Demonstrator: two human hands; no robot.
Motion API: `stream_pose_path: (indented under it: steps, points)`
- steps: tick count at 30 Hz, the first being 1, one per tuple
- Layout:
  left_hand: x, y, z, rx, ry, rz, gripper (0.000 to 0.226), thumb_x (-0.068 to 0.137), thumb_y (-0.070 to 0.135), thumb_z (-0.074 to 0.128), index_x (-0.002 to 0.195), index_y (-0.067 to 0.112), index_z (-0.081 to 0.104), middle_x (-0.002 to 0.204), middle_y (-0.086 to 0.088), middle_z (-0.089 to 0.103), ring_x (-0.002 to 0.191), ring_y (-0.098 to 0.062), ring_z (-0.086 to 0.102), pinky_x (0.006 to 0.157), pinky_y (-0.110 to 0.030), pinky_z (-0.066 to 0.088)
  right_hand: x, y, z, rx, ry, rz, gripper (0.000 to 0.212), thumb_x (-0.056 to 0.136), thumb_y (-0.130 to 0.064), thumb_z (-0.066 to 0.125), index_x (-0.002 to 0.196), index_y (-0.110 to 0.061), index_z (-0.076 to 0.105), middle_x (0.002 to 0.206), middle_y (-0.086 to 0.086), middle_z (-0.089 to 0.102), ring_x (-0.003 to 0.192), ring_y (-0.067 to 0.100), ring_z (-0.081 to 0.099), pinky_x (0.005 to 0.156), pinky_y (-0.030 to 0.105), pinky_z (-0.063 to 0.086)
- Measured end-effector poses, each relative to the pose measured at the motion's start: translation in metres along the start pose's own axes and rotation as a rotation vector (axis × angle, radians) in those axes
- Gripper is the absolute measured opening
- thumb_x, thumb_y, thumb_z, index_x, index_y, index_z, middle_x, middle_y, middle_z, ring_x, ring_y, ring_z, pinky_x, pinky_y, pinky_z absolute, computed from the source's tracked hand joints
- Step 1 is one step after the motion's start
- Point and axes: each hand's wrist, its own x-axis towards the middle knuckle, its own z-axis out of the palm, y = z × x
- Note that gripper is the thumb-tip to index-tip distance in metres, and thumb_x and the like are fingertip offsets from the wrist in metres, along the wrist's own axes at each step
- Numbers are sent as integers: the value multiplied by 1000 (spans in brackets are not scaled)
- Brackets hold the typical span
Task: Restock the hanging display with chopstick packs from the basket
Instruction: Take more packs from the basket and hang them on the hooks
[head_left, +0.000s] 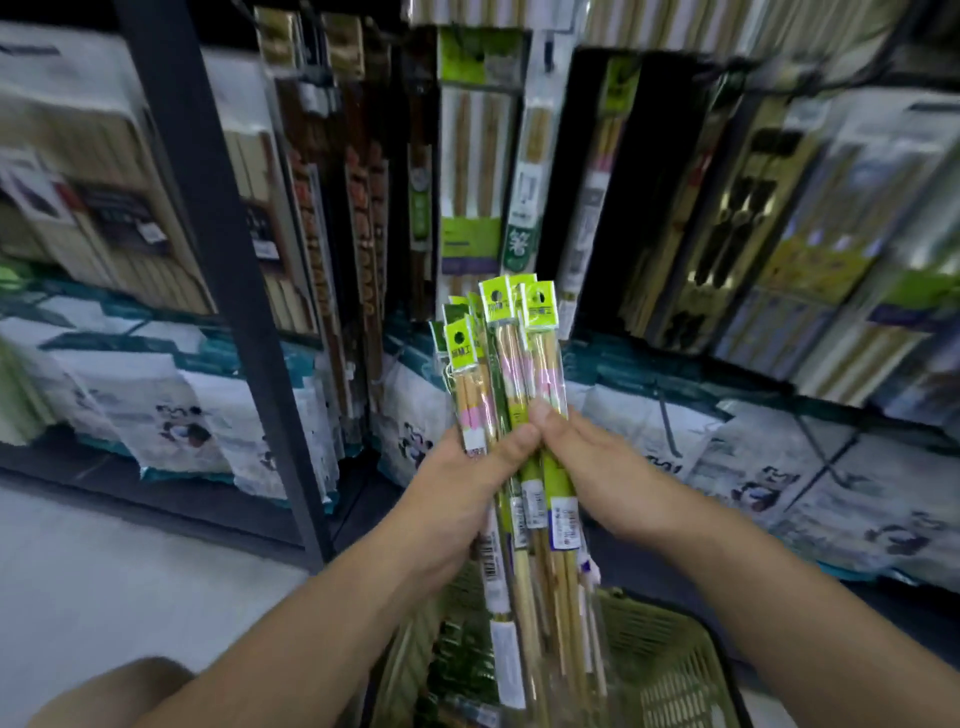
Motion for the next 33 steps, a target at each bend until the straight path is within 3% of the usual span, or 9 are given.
stream_pose_path:
  steps: [4, 8, 11, 15, 20, 23, 25, 28, 33]
  points:
    - [20, 26, 3, -5, -92, 68, 35, 69, 27, 86, 104, 25, 80, 108, -13, 79, 97, -25, 77, 77, -32, 61, 8, -31, -20, 73, -38, -49, 99, 74, -92, 39, 156, -36, 39, 158, -20, 37, 144, 1, 37, 125, 33, 24]
    - [32, 36, 6, -67, -105, 58, 44, 71, 22, 87, 113, 18, 76, 114, -21, 76, 101, -34, 75, 79, -39, 61, 20, -44, -30, 58, -22, -124, 85, 78, -90, 44, 151, -45, 42, 153, -21, 48, 141, 1, 44, 121, 39, 33]
    - [37, 34, 12, -55, -89, 72, 39, 74, 15, 84, 112, 22, 77, 114, -19, 76, 105, -34, 74, 84, -44, 60, 25, -45, -25, 141, 50, -183, 62, 77, -84, 54, 132, -54, 55, 134, -29, 62, 126, -7, 56, 110, 30, 45]
    - [37, 36, 11, -33, -83, 64, 37, 68, 14, 86, 102, 27, 79, 111, -15, 78, 105, -30, 75, 85, -40, 60, 29, -37, -15, 122, 159, -158, 102, 65, -102, 41, 152, -48, 37, 153, -23, 46, 143, 0, 39, 122, 43, 32]
    - [38, 40, 3, -10, -107, 62, 49, 70, 3, 85, 116, 13, 72, 114, -20, 76, 107, -35, 73, 86, -40, 61, 28, -50, -22, -100, 166, -149, 103, 71, -101, 23, 154, -41, 35, 157, -16, 38, 147, 4, 31, 123, 45, 28]
    - [39, 40, 2, 18, -114, 64, 39, 76, -2, 83, 110, 15, 74, 110, -20, 76, 103, -35, 74, 80, -35, 61, 24, -62, -24, -51, 199, -186, 90, 72, -93, 40, 142, -37, 51, 141, -12, 57, 130, 5, 53, 111, 42, 45]
    - [41, 40, 3, 56, -88, 65, 42, 73, 0, 86, 110, 16, 73, 108, -18, 77, 101, -34, 75, 79, -35, 61, 24, -70, -30, -18, 329, -234, 71, 74, -81, 58, 124, -31, 64, 117, -8, 71, 106, 7, 66, 95, 37, 56]
    - [41, 41, 4, 95, -80, 96, 56, 69, 6, 91, 119, 14, 68, 107, -12, 79, 99, -26, 76, 75, -26, 60, 28, -82, -41, -18, 499, -318, 31, 86, -51, 75, 85, -20, 71, 79, 9, 66, 66, 14, 59, 65, 31, 51]
    - [44, 43, 3, 95, -40, 150, 55, 68, 11, 94, 116, 19, 69, 108, -7, 80, 98, -21, 77, 73, -21, 59, 30, -88, -48, 79, 459, -335, 25, 87, -36, 79, 99, -16, 70, 91, 20, 64, 73, 23, 63, 67, 31, 57]
